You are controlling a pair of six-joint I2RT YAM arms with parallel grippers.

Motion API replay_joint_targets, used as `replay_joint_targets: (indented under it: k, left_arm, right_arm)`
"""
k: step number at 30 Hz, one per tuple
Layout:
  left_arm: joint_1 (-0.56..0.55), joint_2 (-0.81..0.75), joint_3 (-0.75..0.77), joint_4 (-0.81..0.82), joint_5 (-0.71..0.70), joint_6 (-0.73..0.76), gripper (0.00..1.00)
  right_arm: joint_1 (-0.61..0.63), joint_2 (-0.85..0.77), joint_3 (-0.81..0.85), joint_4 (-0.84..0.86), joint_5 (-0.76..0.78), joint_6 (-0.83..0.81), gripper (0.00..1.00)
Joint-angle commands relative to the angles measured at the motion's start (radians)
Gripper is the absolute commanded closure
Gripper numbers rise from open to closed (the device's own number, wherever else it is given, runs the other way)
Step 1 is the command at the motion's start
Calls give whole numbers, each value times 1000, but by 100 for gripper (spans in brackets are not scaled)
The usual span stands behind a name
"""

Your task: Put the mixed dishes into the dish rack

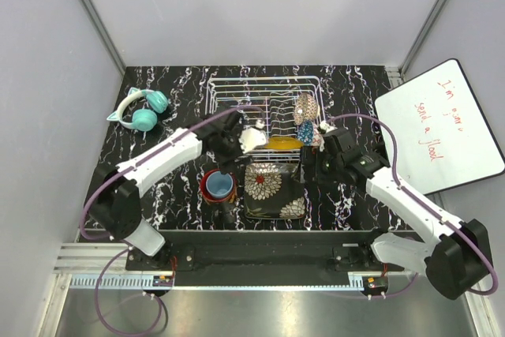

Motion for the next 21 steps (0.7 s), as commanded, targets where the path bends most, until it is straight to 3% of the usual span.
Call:
replay_joint_targets:
  k: [1,13,21]
  left_arm:
    - [-103,-38,-33,75,-87,4,25]
    - [-187,94,30,90,-108,-7,25]
    - [-190,125,-90,156,-131,23,26]
  right_arm:
    - [-36,23,-91,201,-133,145,2]
    - [-61,21,-346,479,-41,243,6]
    - [-67,98,-390,667,-122,234,16]
